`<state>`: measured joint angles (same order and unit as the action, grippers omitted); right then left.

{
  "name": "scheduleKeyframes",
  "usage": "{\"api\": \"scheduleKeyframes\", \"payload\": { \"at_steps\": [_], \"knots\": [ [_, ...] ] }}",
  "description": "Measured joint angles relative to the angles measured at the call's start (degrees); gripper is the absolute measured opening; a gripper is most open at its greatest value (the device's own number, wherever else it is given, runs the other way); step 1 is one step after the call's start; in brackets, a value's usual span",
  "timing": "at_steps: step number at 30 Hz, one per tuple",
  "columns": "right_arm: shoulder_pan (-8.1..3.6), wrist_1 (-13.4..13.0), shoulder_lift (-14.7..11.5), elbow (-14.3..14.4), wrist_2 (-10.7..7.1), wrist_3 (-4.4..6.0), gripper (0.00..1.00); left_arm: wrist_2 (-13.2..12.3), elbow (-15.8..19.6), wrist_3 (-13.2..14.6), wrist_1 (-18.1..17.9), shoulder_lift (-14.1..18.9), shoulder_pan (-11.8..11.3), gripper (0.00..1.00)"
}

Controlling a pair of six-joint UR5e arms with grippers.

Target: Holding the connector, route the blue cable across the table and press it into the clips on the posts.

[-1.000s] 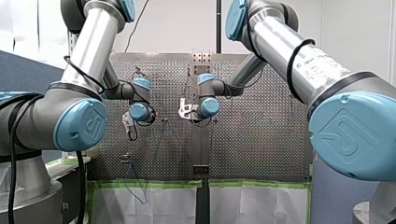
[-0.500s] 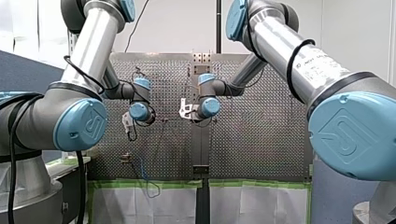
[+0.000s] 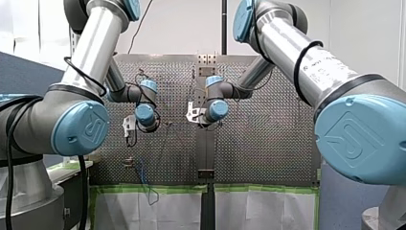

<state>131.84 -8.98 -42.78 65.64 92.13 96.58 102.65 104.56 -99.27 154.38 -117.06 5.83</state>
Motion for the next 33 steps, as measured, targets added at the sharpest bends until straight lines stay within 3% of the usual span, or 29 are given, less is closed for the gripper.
{"api": "scheduleKeyframes", "payload": {
  "at_steps": [7, 17, 27, 33],
  "knots": [
    [-0.63, 0.3, 0.0, 0.1, 0.15, -0.05, 0.0, 2.4, 2.5, -0.4, 3.0, 2.2, 1.5, 1.0],
    [-1.37, 0.2, 0.0, 0.1, 0.29, 0.03, 0.0, 1.6, 5.7, -1.6, 5.5, 6.6, 3.7, 1.0],
    [-1.85, 0.2, 0.0, 0.1, 0.18, -0.03, 0.0, 0.2, 7.2, -1.3, 5.5, 11.5, 6.5, 1.0],
    [-1.88, 0.1, 0.0, 0.1, 0.17, 0.08, 0.0, -0.7, 7.3, -2.5, 3.6, 13.2, 9.1, 1.0]
  ]
}}
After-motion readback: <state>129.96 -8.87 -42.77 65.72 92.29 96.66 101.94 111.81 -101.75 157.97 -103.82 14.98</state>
